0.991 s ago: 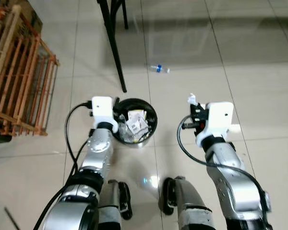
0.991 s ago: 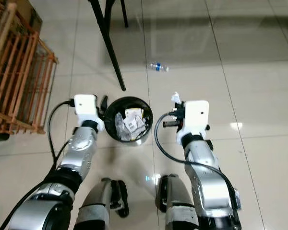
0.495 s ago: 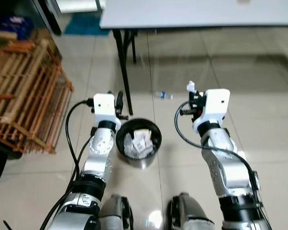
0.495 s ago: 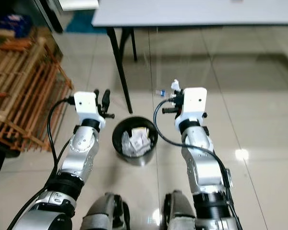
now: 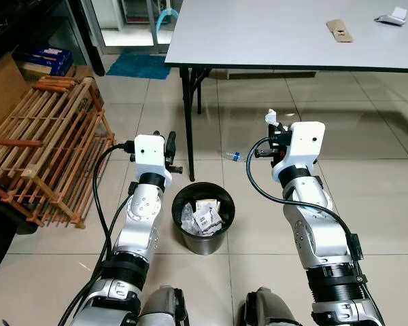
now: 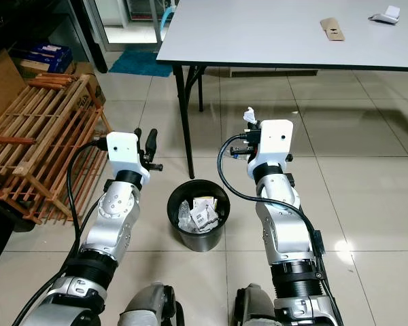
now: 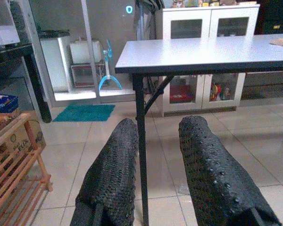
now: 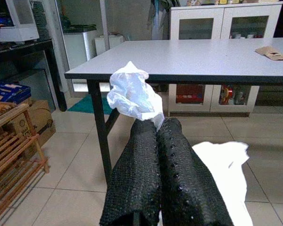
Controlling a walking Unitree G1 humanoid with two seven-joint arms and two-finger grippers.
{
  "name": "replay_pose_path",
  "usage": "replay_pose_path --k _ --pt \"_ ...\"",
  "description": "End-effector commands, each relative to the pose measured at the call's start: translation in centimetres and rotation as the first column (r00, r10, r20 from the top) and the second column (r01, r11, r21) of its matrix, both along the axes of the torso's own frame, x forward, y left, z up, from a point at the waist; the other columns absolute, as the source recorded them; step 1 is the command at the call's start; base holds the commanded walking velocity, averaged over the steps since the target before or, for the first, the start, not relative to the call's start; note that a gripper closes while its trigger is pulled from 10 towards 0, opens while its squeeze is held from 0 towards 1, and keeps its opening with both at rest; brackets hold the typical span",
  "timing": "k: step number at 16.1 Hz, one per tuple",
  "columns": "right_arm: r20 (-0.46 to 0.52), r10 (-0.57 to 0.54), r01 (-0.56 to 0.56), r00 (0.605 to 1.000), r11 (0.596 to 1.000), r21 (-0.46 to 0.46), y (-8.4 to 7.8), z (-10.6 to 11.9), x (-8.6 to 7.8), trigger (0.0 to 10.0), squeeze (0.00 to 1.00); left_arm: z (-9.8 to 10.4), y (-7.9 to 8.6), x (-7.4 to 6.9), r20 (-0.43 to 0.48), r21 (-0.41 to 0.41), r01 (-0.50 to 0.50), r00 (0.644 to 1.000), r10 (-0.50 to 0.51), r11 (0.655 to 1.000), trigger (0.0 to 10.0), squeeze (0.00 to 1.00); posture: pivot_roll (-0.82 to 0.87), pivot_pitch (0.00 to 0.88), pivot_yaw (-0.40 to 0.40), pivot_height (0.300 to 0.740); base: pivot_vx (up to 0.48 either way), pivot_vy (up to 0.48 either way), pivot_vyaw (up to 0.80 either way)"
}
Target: Picking trash to rubbish bin
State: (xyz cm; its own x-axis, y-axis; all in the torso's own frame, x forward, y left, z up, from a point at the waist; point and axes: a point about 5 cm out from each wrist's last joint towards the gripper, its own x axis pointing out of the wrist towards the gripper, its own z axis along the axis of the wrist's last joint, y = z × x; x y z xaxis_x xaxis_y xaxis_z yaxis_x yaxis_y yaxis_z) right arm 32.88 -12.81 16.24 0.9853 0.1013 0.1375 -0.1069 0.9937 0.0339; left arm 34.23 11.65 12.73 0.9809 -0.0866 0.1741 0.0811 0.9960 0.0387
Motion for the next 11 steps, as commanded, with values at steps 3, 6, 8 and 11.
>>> replay_pose_path --k 3,6,8,11 --pt "0.0 -0.011 0.011 1.0 1.0 0.005 -0.24 -0.43 -0.08 10.0 0.0 -0.05 -0.05 -0.22 -0.017 0.02 0.005 1.0 -0.004 1.0 10.0 0.0 -0.01 0.087 0.055 0.683 0.0 0.0 0.0" --pt "-0.003 -0.015 0.015 1.0 1.0 0.009 -0.22 -0.61 -0.16 10.0 0.0 -0.09 -0.19 -0.28 -0.025 0.027 0.015 1.0 -0.014 1.0 10.0 0.0 -0.01 0.086 0.06 0.683 0.304 0.0 0.0" --pt "-0.005 -0.015 0.015 1.0 1.0 0.01 -0.16 -0.67 -0.2 10.0 0.0 -0.08 -0.13 -0.28 -0.027 0.03 0.015 1.0 -0.014 0.999 10.0 0.0 -0.01 0.087 0.061 0.683 0.307 0.0 0.0" --pt "-0.006 -0.015 0.016 1.0 1.0 0.012 -0.09 -0.78 -0.18 10.0 0.0 -0.04 -0.07 -0.33 -0.033 0.033 0.017 0.999 -0.016 0.999 10.0 0.0 0.0 0.088 0.064 0.683 0.306 0.0 0.0"
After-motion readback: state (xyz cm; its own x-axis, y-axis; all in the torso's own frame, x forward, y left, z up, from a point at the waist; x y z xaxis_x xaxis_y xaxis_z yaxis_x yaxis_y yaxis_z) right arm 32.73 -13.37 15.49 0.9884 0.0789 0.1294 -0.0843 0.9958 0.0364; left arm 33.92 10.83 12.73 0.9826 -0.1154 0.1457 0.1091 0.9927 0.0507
